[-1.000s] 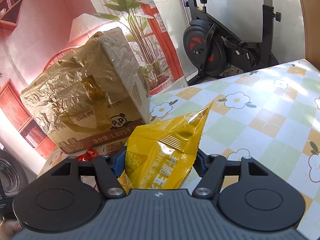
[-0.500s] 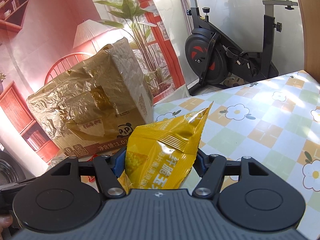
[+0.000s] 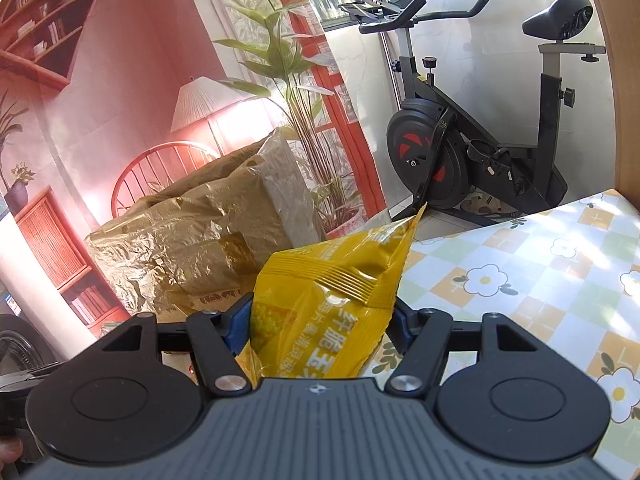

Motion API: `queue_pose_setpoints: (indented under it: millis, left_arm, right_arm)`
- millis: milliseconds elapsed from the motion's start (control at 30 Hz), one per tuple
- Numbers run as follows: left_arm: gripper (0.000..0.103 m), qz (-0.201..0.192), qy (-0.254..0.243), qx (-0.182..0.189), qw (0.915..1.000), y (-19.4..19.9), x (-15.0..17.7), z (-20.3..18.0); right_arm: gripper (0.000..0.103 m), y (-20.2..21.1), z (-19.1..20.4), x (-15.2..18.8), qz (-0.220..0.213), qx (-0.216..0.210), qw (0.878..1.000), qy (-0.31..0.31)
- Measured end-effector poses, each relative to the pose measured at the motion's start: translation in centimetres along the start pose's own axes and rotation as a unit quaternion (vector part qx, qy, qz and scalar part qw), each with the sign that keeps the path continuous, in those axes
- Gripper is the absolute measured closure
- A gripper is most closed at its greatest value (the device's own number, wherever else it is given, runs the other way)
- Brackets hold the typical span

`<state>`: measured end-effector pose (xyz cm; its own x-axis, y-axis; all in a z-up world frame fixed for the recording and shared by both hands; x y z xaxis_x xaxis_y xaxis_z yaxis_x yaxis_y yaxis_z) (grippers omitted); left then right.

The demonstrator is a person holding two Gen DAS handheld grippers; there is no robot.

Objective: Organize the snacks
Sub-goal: 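Lift both held snacks over the box and release them inside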

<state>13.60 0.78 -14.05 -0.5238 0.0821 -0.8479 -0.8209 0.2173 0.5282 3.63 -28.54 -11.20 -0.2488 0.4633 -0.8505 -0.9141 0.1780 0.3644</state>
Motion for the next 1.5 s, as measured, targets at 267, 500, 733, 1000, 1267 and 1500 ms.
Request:
queue_pose_setpoints:
  millis: [267, 500, 733, 1000, 1267, 1500]
  left_arm:
    - [0.054, -0.046, 0.014, 0.005, 0.9989, 1.4, -6.4, 1.8]
    - [0.054, -0.088, 0.024, -0.002, 0.9959, 0.9, -13.1, 3.3]
    - [0.054, -0.089, 0.007, -0.015, 0.9959, -3.9, -18.1, 4.2]
    - [0.054, -0.043, 0.003, -0.033, 0.9985, -10.4, -19.7, 6.4]
    - [0.034, -0.011, 0.005, -0.039, 0.9991, -12.0, -18.9, 7.0]
    - [0.029, -0.026, -0.006, -0.031, 0.9992, -8.9, -19.4, 5.8]
  right_arm:
    - [0.036, -0.4, 3.7, -6.6, -0.043, -0.036, 0.998, 0.032]
    - [0.036, -4.5, 8.7, -12.6, -0.063, -0.068, 0.992, 0.085]
    - [0.036, -14.0, 12.7, -14.6, -0.027, -0.072, 0.984, 0.160]
    - [0.036, -22.4, 12.2, -14.4, 0.045, -0.066, 0.988, 0.134]
    - [0.025, -22.9, 11.3, -13.8, 0.089, -0.042, 0.985, 0.140]
    - [0.019, -18.0, 10.2, -14.2, 0.066, -0.037, 0.988, 0.138]
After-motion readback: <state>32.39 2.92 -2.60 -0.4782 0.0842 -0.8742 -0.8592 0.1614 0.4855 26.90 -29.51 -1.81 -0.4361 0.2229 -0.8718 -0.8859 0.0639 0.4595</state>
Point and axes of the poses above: each gripper's, at about its wrist camera, not at the fingertips, and y roughly against the way its jaws point, z to its left, x to its underside, the point moved 3 cm from there along -y, roughly the way its jaws point, and after that the axes turned 1 degree about -z, right-handed, at the moved point
